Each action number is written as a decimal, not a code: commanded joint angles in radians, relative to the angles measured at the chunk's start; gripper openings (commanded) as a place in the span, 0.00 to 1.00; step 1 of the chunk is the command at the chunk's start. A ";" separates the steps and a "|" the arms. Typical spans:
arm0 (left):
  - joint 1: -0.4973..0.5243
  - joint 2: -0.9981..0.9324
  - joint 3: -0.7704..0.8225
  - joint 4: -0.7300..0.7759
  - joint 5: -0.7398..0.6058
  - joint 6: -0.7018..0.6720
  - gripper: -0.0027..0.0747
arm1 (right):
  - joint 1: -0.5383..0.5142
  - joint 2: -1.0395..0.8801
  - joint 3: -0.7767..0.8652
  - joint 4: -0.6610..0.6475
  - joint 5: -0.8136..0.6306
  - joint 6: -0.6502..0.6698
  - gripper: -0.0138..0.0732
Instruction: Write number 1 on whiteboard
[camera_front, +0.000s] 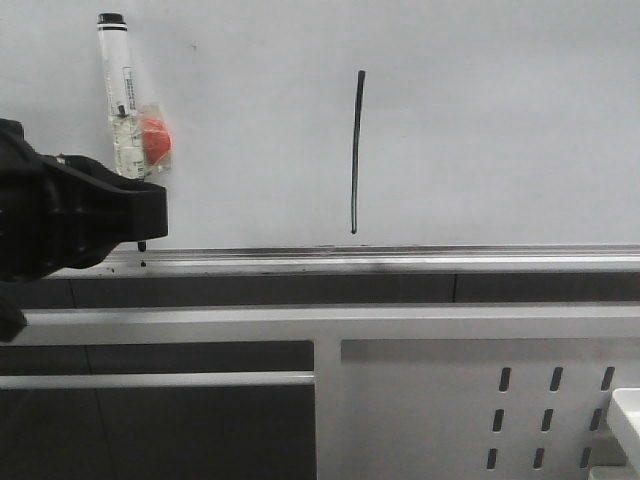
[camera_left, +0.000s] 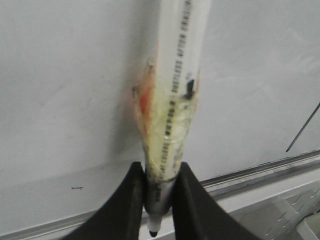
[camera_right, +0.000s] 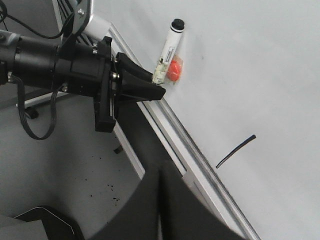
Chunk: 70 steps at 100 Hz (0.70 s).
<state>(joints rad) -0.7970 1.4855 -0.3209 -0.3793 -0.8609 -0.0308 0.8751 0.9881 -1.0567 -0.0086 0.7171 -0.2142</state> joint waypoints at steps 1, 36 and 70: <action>0.004 -0.023 -0.022 0.045 -0.110 0.000 0.14 | -0.005 -0.007 -0.023 -0.002 -0.049 -0.010 0.08; 0.004 -0.023 -0.022 0.039 -0.110 -0.003 0.46 | -0.005 -0.007 -0.023 -0.002 -0.049 -0.010 0.08; -0.002 -0.025 0.049 0.048 -0.172 -0.005 0.46 | -0.005 -0.007 -0.023 -0.002 0.019 -0.010 0.08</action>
<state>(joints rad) -0.7946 1.4855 -0.2825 -0.3376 -0.9228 -0.0308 0.8751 0.9881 -1.0567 -0.0086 0.7735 -0.2142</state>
